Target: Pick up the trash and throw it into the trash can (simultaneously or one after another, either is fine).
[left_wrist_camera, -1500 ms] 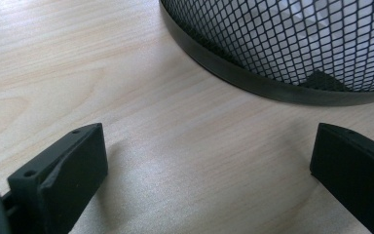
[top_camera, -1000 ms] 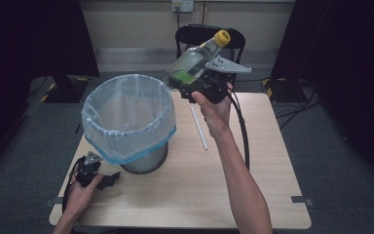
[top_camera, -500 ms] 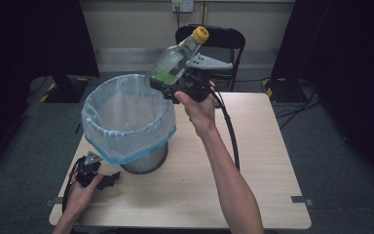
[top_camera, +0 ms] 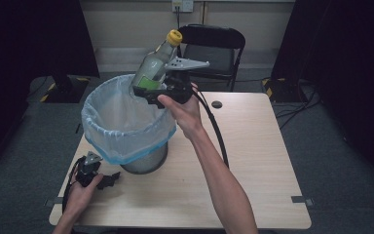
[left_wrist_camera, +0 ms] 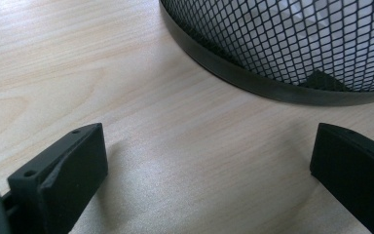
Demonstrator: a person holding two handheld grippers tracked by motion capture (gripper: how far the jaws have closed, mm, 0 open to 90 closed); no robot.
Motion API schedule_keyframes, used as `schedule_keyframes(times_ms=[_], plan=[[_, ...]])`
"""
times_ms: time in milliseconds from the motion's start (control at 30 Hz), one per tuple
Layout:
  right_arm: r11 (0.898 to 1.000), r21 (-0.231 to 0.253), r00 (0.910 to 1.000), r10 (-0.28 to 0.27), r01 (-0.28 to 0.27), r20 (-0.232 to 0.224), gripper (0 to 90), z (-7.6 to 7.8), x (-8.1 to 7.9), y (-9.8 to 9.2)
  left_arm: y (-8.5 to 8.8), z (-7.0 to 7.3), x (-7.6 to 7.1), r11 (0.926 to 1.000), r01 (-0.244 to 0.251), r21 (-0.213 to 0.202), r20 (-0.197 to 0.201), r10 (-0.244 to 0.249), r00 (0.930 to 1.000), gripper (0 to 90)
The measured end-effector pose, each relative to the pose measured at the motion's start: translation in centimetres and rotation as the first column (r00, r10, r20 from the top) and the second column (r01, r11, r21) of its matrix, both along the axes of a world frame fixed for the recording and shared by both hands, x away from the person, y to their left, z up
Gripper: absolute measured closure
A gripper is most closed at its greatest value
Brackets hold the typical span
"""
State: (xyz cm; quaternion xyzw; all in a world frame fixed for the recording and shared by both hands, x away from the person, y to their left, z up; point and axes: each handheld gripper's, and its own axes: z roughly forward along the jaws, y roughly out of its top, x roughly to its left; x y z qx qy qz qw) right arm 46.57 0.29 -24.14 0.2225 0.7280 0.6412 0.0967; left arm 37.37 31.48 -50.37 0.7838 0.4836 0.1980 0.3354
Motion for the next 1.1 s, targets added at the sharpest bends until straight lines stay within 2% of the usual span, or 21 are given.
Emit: schedule_keyframes(times_ms=[167,267,300,333,500,567,833,900,1100], plan=[[1.000,-0.018,0.9999,0.001,-0.002,-0.014,27.1,-0.4,0.3,0.5,0.0,0.0,0.0,1.0000,0.000,0.000,0.000,0.000,1.0000,0.0],[1.000,-0.003,0.9996,-0.002,0.002,-0.027,26.1,-0.5,0.5,0.5,0.0,0.0,0.0,1.0000,0.000,0.000,0.000,0.000,1.0000,0.0],[1.000,0.004,0.9999,-0.002,0.002,-0.014,25.8,-0.4,0.5,0.4,0.0,0.0,0.0,1.0000,0.000,0.000,0.000,0.000,1.0000,0.0],[1.000,-0.009,0.9998,0.005,-0.005,-0.019,24.9,-0.4,0.5,0.4,0.0,0.0,0.0,1.0000,0.001,0.000,0.000,-0.001,1.0000,0.0],[0.999,0.037,1.0000,0.003,-0.003,0.004,21.3,0.1,0.2,-0.1,0.1,0.0,0.0,0.9999,0.011,0.012,0.004,-0.011,0.9999,0.0],[0.999,0.035,1.0000,-0.002,0.002,0.006,20.4,0.1,0.2,-0.3,0.1,0.0,0.0,1.0000,0.007,0.005,0.004,-0.007,1.0000,0.3],[0.999,0.041,0.9995,-0.033,0.033,0.005,20.7,-0.3,0.4,-1.4,0.2,0.1,-0.1,0.9997,0.012,0.021,0.003,-0.012,0.9999,0.2],[0.999,0.039,0.9993,-0.038,0.038,0.002,20.8,-0.4,0.4,-1.6,0.1,0.0,-0.1,1.0000,-0.004,0.007,0.011,0.004,0.9999,0.3],[0.997,0.033,0.9979,-0.064,0.063,0.011,20.9,-0.5,0.5,-2.3,0.2,0.0,-0.1,0.9999,0.005,0.014,0.004,-0.005,1.0000,0.2]])
